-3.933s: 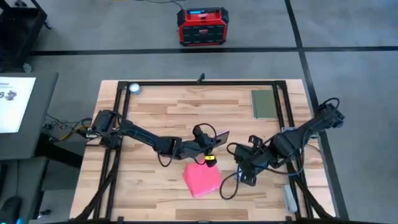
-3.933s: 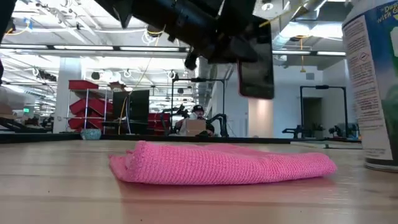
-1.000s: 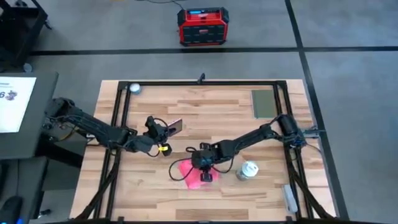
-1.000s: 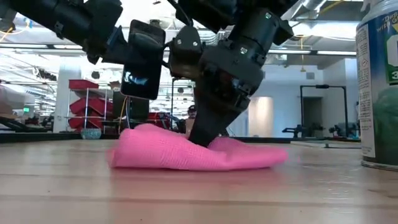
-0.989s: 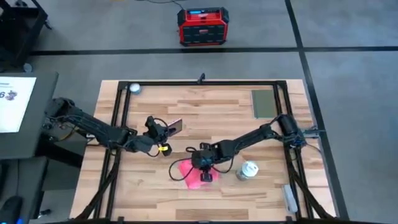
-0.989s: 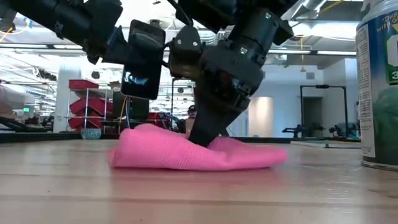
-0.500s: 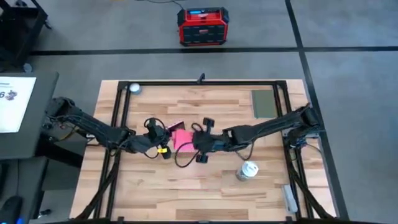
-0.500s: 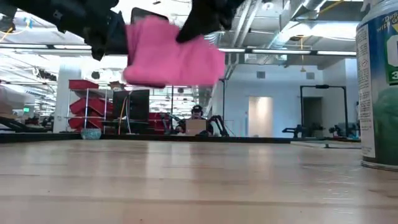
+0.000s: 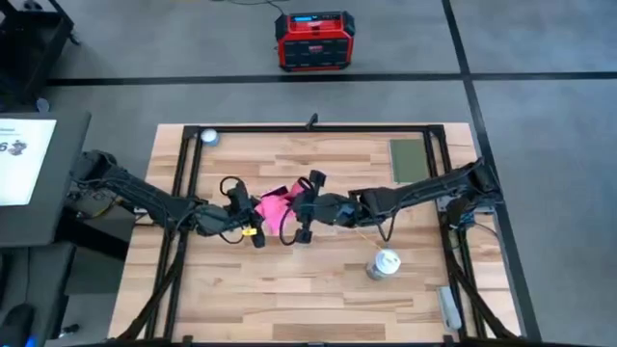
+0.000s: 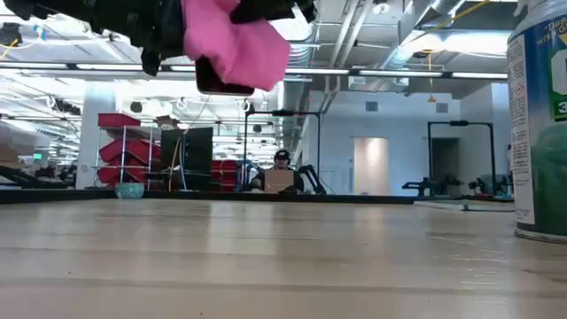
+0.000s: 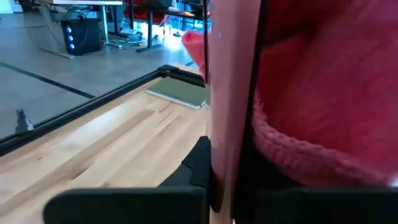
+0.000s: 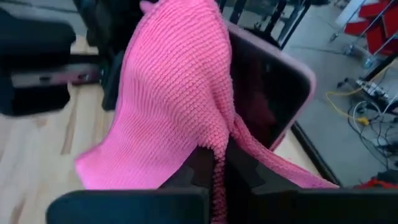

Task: Apply microfiber cloth
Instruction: Wipe the front of the phone using the pink microfiber cloth

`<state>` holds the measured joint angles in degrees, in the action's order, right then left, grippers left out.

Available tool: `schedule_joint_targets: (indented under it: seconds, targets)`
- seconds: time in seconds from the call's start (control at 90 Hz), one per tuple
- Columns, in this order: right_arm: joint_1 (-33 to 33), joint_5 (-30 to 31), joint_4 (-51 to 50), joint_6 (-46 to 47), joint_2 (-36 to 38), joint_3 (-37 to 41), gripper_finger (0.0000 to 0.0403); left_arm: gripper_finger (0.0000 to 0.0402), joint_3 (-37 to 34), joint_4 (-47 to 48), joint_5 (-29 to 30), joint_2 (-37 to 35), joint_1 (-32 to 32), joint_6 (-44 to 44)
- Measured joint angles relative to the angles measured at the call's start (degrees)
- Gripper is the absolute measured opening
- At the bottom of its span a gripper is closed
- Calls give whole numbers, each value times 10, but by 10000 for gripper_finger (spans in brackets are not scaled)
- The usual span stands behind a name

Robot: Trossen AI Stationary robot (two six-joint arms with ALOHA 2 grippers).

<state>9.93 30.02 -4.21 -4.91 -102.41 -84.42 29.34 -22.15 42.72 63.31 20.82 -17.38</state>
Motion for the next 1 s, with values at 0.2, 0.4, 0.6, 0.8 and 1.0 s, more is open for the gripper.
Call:
schedule_joint_targets:
  seconds: [0.2, 0.4, 0.6, 0.8, 1.0]
  targets:
    - [-9, -2, 44, -27, 0, 0, 0, 2, 0, -1, 2, 0, 0, -4]
    - [-6, -4, 26, 9, 0, 6, 0, 2, 0, 1, -3, 0, 0, 0]
    - [-5, -7, 21, 57, -1, 47, 0, 2, 0, 2, -2, 0, 0, 5]
    - [-13, -8, 32, 24, -1, 30, 0, 2, 0, -4, 4, 6, 0, -5]
    - [-22, -7, 23, -29, 0, -32, 0, 2, 0, -15, -1, 29, 0, -17]
